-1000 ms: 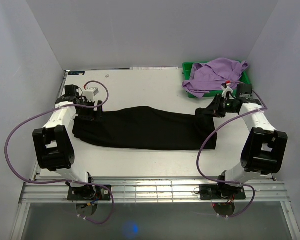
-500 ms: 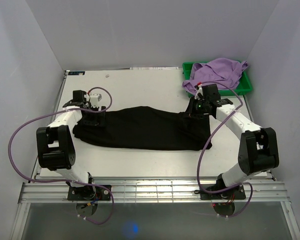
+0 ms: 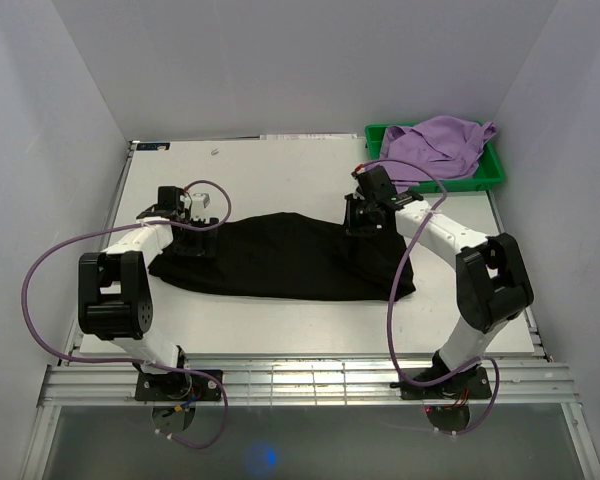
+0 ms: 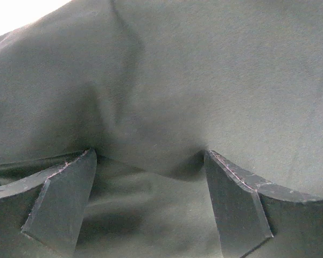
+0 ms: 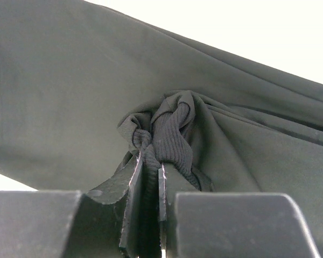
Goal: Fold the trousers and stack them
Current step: Fold the trousers
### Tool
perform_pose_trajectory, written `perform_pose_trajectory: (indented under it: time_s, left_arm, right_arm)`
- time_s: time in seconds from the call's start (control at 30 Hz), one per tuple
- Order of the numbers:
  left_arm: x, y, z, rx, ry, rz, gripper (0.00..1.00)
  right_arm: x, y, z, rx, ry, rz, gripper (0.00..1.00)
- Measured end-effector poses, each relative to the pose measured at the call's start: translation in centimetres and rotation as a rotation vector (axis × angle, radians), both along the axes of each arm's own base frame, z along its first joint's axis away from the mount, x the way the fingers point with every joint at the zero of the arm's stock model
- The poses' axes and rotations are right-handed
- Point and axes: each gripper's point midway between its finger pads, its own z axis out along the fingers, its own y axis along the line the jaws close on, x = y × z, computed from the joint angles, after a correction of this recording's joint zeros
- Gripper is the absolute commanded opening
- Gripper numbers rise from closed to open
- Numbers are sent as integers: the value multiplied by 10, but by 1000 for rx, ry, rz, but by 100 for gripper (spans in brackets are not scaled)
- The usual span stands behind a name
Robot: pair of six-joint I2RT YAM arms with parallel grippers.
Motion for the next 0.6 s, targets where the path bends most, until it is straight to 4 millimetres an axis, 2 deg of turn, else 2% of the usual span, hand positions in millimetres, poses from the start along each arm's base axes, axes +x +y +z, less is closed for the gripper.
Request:
perform_pose_trajectory:
  time_s: [0.23, 0.47, 0.53, 0.6]
  left_arm:
    - [-1, -14, -3, 4, -3, -16, 91]
    - [-7, -19, -8, 3, 2, -17, 91]
    - [-8, -19, -7, 3, -1, -15, 92]
    - [-7, -19, -7, 1, -2, -13, 92]
  right_arm:
    - [6, 19, -8, -21, 9, 14, 8]
    - [7, 44, -2, -6, -7, 45, 8]
    - [5, 52, 0, 3, -8, 51, 12]
    - [4, 59, -1, 11, -5, 59, 27]
